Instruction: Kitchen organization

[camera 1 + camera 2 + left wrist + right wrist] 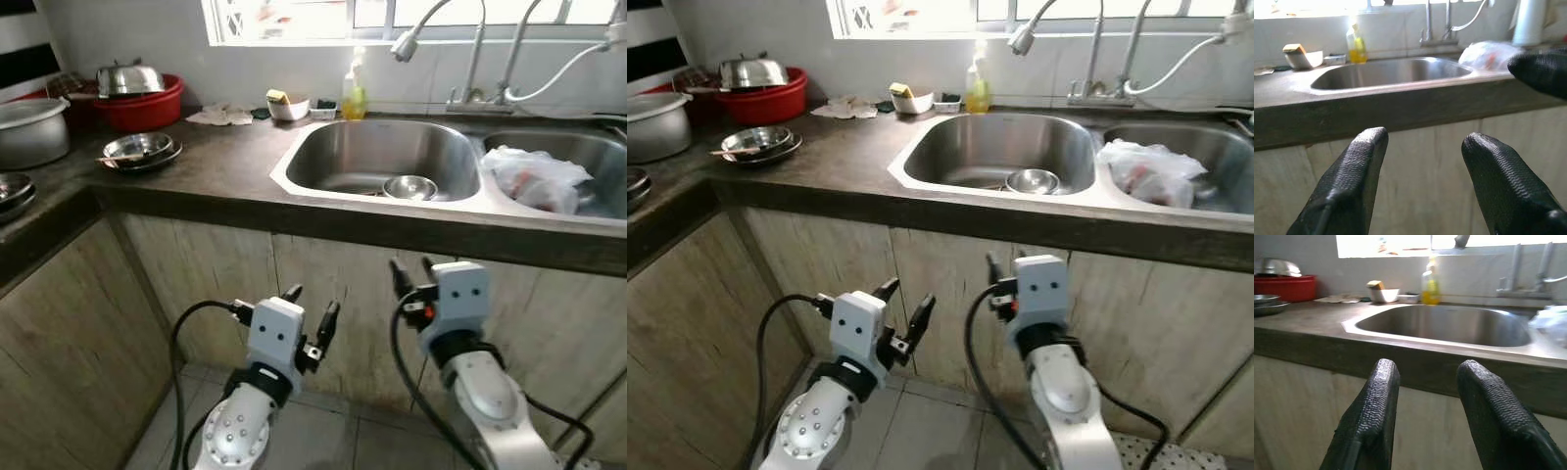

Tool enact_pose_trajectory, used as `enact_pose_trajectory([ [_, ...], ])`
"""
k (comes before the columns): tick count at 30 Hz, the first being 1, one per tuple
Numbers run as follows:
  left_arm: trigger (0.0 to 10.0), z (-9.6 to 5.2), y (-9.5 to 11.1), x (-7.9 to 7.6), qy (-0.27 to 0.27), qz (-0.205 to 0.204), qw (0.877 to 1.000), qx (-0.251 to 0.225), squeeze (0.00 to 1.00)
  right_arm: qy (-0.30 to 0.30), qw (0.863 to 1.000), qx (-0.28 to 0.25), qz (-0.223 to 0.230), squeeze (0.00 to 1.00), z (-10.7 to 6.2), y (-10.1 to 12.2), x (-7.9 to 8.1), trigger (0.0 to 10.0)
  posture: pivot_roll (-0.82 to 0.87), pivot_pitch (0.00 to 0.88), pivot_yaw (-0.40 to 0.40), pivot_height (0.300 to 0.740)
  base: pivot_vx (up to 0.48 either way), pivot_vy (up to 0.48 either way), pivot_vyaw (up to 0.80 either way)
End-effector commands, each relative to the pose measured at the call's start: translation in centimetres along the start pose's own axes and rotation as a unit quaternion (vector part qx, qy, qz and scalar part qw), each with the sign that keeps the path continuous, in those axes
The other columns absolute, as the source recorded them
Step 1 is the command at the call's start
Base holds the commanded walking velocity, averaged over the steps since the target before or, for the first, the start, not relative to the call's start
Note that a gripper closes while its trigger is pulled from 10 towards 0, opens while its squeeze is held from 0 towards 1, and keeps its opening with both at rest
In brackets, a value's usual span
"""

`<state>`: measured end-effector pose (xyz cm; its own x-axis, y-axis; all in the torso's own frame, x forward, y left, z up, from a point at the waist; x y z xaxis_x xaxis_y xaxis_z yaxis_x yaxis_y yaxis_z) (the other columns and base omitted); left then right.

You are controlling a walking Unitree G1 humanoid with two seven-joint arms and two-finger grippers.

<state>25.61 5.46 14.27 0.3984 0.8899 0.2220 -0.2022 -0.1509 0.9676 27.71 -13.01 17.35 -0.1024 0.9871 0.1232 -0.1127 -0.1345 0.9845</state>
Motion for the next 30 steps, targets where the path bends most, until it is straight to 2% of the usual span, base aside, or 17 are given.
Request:
enact_pose_trajectory([
  [1, 10.0, -0.11, -0.04, 0.44, 0.005, 0.012, 1.000, 0.005, 0.00, 0.014, 1.000, -0.003, 0.010, 0.00, 0.15, 0.19, 0.79, 10.0, -0.03, 0.021, -0.014, 0.740, -0.319, 0.000, 0.00],
  [3, 10.0, -0.19, -0.08, 0.33, 0.002, 0.013, 1.000, 0.006, 0.00, 0.014, 1.000, -0.002, 0.010, 0.00, 0.13, 0.16, 0.84, 10.0, -0.03, 0.021, -0.012, 0.740, -0.311, 0.000, 0.00],
  [30, 10.0, -0.14, -0.17, 0.15, 0.004, 0.012, 1.000, 0.008, 0.00, 0.026, 1.000, -0.001, 0.009, 0.00, 0.24, 0.23, 1.11, 10.0, -0.03, 0.022, -0.018, 0.740, 0.009, 0.000, 0.00],
])
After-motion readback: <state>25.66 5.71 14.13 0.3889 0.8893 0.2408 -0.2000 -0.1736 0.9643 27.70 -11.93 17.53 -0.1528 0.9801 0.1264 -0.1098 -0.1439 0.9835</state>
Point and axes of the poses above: a point about 5 cm out from each wrist's last joint towards the gripper, its own z axis pointing out of the wrist towards the gripper, its own y axis along the axis of the wrist's last joint, x = y × z, the point moved 3 cm from there along z, pointing out of the wrist towards the gripper, and after that the axes turned 9 degrees about z, right-handed, at the moved point
